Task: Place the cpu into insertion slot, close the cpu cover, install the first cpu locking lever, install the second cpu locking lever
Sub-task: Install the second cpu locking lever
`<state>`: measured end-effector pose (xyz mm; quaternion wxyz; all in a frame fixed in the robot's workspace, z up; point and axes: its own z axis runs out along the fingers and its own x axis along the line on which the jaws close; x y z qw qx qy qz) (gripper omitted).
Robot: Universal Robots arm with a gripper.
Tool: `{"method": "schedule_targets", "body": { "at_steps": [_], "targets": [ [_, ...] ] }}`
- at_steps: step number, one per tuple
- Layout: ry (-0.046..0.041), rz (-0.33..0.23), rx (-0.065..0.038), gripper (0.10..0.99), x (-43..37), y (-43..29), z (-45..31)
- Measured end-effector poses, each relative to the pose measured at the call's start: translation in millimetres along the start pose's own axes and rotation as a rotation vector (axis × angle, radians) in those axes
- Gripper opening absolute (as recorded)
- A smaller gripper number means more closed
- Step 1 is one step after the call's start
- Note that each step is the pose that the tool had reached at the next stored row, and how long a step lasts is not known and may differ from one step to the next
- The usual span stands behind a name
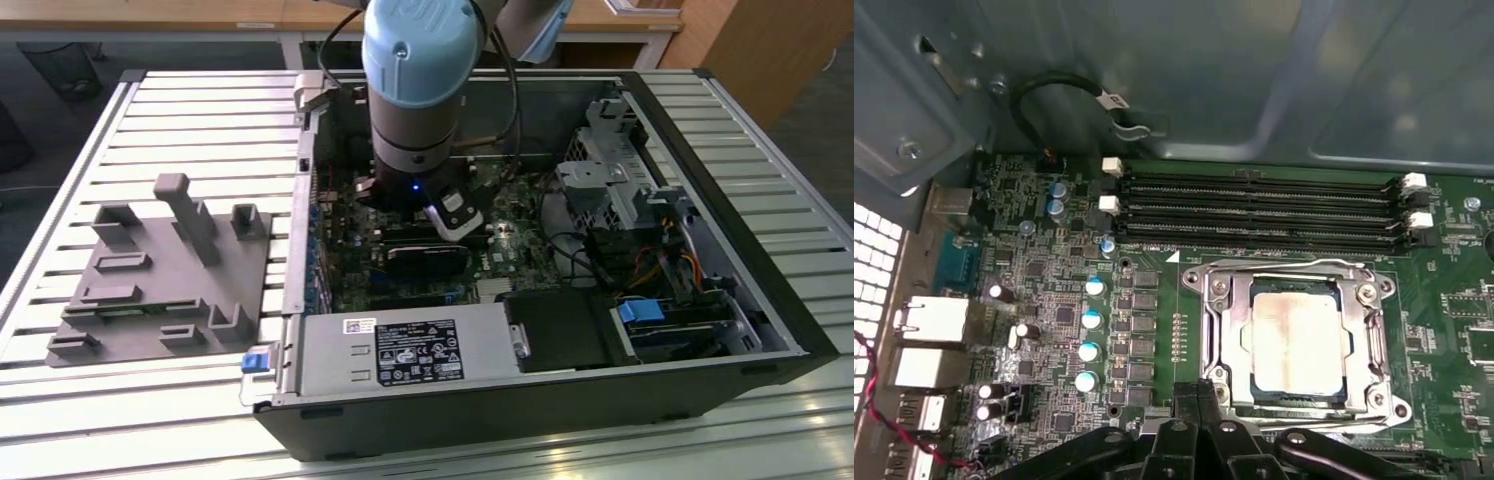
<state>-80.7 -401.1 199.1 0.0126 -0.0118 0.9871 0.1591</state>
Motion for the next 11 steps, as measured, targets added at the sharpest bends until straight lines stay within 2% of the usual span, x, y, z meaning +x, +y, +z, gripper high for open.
{"method": "schedule_targets", "body": {
  "at_steps": [7,11],
  "targets": [
    [0.0000,0.000,0.000,0.106,-0.3,2.9,-9.0],
    [-0.0002,0.000,-0.001,0.106,-0.3,3.4,-10.0]
  ]
}}
